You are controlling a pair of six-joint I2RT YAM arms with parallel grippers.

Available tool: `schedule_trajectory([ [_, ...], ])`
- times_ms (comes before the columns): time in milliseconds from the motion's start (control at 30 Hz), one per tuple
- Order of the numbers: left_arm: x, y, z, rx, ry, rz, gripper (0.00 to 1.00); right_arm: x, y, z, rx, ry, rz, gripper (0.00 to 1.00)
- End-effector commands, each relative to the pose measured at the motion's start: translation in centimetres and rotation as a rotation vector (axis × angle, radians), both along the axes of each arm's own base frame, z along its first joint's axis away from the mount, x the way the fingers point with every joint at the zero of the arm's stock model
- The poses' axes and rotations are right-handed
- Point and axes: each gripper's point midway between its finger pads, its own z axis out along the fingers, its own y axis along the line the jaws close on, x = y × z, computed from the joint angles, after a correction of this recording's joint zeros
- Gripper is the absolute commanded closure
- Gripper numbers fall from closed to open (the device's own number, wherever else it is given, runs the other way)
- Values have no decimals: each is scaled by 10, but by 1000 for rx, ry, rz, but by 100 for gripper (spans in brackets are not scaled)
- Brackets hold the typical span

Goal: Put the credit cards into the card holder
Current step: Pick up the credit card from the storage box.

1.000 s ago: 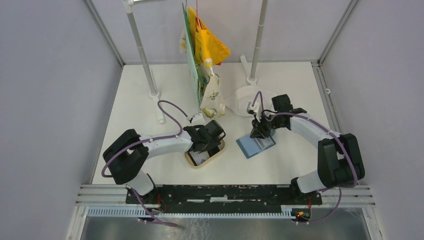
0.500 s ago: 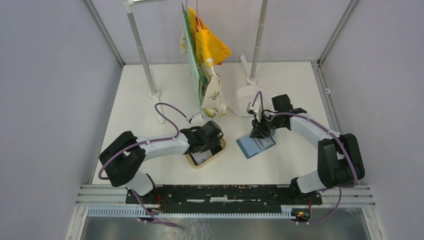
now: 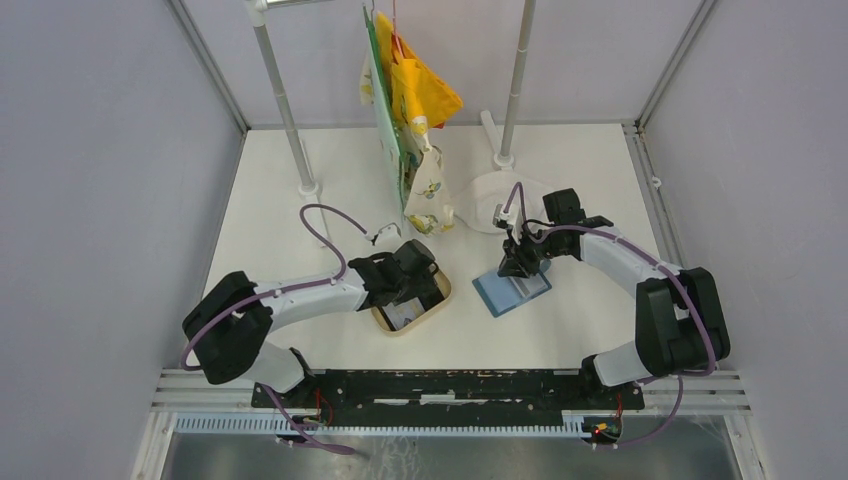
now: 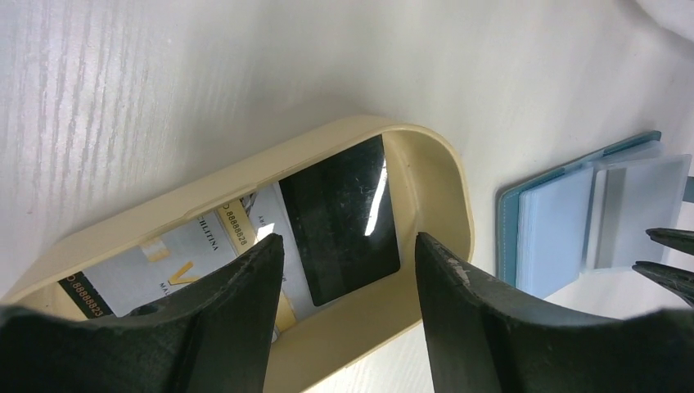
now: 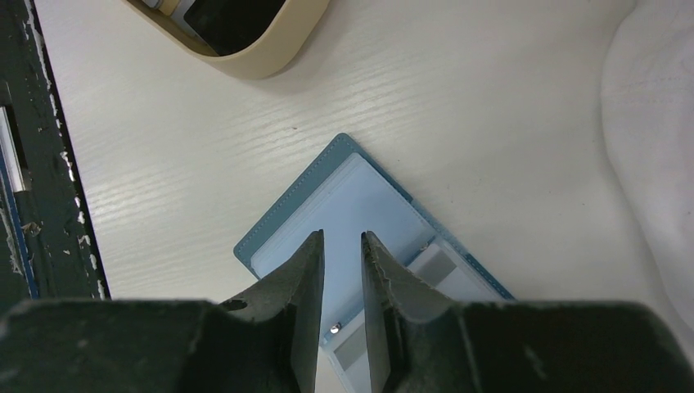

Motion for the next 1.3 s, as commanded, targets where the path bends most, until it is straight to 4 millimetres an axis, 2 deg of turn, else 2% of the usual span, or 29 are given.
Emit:
schedule_trajectory([
  [0, 8, 0, 12, 25, -23, 10, 33, 3, 13, 24, 50, -87, 49, 71],
  [167, 11, -5, 5, 52, -6, 7, 31, 1, 21, 33, 63, -124, 69, 69],
  [400, 13, -5, -18, 159, 85, 34, 29, -3, 20, 27, 57, -103, 75, 69],
  [667, 14, -2, -26, 161, 79, 63, 29, -4, 20, 26, 55, -100, 83, 69],
  [800, 14, -12, -21, 77, 56, 43, 30, -5, 20, 25, 54, -98, 85, 69],
  [1100, 15, -33, 5, -105, -23, -12, 35, -5, 20, 26, 55, -99, 89, 69],
  [1267, 14, -38, 14, -166, -44, -28, 41, -5, 20, 26, 55, -101, 90, 69],
])
